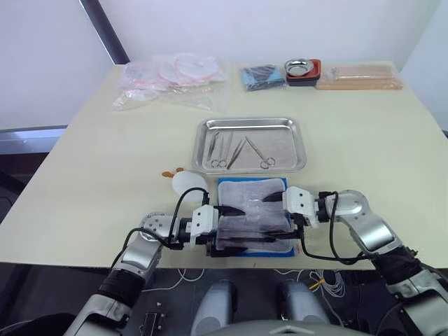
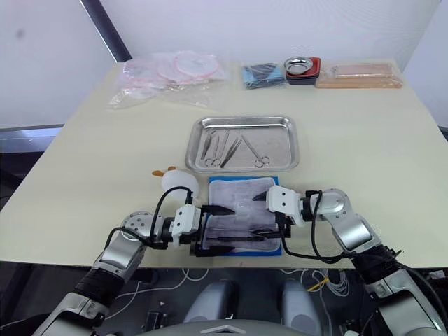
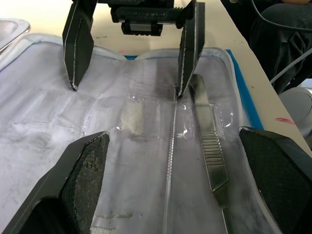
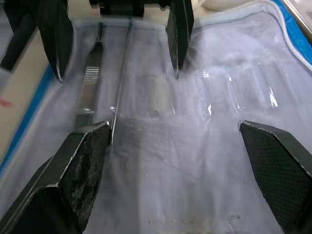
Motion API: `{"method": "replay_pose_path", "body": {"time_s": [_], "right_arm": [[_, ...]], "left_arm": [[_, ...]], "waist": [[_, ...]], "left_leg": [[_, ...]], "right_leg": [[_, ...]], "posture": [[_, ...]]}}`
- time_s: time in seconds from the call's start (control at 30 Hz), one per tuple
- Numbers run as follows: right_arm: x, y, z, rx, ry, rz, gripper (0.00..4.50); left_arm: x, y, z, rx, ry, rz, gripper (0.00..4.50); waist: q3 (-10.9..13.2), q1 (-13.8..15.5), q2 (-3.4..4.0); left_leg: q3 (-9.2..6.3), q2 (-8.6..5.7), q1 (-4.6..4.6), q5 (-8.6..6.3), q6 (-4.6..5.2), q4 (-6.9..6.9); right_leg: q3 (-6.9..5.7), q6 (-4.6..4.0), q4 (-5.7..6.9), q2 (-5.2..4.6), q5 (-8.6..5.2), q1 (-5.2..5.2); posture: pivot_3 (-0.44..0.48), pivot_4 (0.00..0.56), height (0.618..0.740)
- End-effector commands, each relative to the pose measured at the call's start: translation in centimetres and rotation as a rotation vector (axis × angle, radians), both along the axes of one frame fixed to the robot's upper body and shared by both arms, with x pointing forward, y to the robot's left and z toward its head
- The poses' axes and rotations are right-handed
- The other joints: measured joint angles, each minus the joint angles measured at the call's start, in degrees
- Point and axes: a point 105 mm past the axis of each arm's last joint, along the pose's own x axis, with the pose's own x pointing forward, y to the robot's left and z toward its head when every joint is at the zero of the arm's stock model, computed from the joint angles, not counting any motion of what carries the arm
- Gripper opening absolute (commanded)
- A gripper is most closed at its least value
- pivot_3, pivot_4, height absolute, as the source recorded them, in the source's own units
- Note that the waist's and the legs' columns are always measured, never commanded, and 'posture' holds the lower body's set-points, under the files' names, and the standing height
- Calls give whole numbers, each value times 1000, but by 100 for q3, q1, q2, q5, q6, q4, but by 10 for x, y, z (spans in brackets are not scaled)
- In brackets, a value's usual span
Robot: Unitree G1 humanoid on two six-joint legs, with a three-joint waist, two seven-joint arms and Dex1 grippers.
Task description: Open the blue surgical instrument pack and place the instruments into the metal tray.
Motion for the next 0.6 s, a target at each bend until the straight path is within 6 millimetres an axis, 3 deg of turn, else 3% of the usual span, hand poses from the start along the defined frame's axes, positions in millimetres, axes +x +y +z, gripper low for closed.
{"method": "replay_pose_path", "body": {"time_s": [0.03, 0.17, 0.33, 0.4, 0.5, 0.6], "right_arm": [[-3, -1, -13, -71, 5, 19, 4420], [-10, -1, -20, -88, 24, 40, 4420], [-13, -3, -27, -100, 48, 36, 2219], [-14, -4, -29, -105, 55, 38, 1126], [-15, -6, -31, -106, 64, 36, 39], [-14, -5, -31, -103, 64, 35, 39]], "left_arm": [[-25, 34, -66, 231, 227, 77, 4500], [-25, 34, -66, 231, 228, 80, 4500], [-26, 33, -67, 228, 229, 81, 4500], [-25, 33, -66, 228, 229, 81, 4500], [-24, 34, -66, 231, 227, 82, 4500], [-23, 35, -65, 231, 226, 85, 4500]], "waist": [[-16, -2, -5], [-52, -6, -20], [-71, -14, -31], [-71, -14, -32], [-73, -14, -32], [-74, -12, -31]], "left_leg": [[0, 0, 0, 0, 0, 0], [-1, 0, 3, 0, 0, -1], [-4, 9, 21, 0, 0, -2], [-5, 12, 28, -1, -1, -2], [-3, 18, 36, -1, -1, -2], [-3, 20, 38, -1, -2, -3]], "right_leg": [[0, 0, 0, 0, 0, 0], [0, 0, 0, 1, 0, 3], [-1, -2, 0, -2, -2, 21], [-1, -2, 0, -6, -2, 27], [-1, -2, 0, -14, -2, 31], [-2, -2, 0, -15, -2, 32]], "posture": [[0, 150, 740], [0, 150, 740], [0, 150, 740], [0, 150, 740], [0, 150, 740], [0, 150, 740]]}}
